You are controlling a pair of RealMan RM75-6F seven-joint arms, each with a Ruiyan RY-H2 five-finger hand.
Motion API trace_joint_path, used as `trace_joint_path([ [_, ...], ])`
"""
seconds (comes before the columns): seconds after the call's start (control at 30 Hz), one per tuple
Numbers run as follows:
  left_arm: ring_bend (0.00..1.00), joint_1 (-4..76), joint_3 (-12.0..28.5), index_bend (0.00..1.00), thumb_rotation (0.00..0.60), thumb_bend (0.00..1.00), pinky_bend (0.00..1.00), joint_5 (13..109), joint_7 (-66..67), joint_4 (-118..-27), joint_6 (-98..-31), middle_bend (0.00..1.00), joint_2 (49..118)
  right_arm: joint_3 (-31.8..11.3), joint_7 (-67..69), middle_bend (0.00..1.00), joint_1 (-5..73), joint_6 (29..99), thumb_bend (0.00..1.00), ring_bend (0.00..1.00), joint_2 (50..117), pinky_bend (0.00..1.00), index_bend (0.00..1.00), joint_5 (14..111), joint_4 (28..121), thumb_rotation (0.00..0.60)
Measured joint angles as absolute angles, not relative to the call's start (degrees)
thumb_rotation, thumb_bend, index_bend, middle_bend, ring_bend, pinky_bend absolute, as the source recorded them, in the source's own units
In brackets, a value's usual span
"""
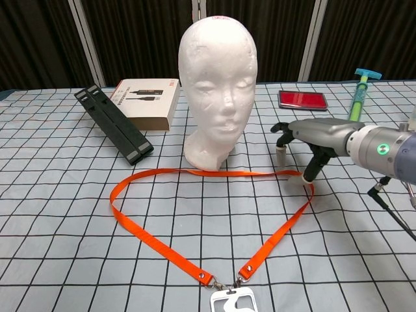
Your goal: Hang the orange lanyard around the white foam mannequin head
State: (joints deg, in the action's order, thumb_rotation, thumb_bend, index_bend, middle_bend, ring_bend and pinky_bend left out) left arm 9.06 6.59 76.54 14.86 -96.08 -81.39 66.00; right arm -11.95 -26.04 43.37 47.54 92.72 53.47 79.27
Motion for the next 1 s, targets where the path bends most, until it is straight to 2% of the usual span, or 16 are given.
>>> trace_joint_path([
  [0.63,0.0,9.2,6.4,0.0,0.6,0.0,0.0,76.5,14.4,-96.2,-81.5,0.0,65.8,-10.3,-26.2,0.0,44.5,49.5,0.27,0.0,94.8,0.0,0.52,53.9,74.8,0.6],
  [1.0,0.0,9.3,6.3,0.0,0.6,0.0,0.0,76.2,14.2,-96.0,-81.3,0.0,65.9,-9.6,-25.3,0.0,44.5,49.2,0.4,0.0,95.8,0.0,0.63,54.3,73.3,0.6],
])
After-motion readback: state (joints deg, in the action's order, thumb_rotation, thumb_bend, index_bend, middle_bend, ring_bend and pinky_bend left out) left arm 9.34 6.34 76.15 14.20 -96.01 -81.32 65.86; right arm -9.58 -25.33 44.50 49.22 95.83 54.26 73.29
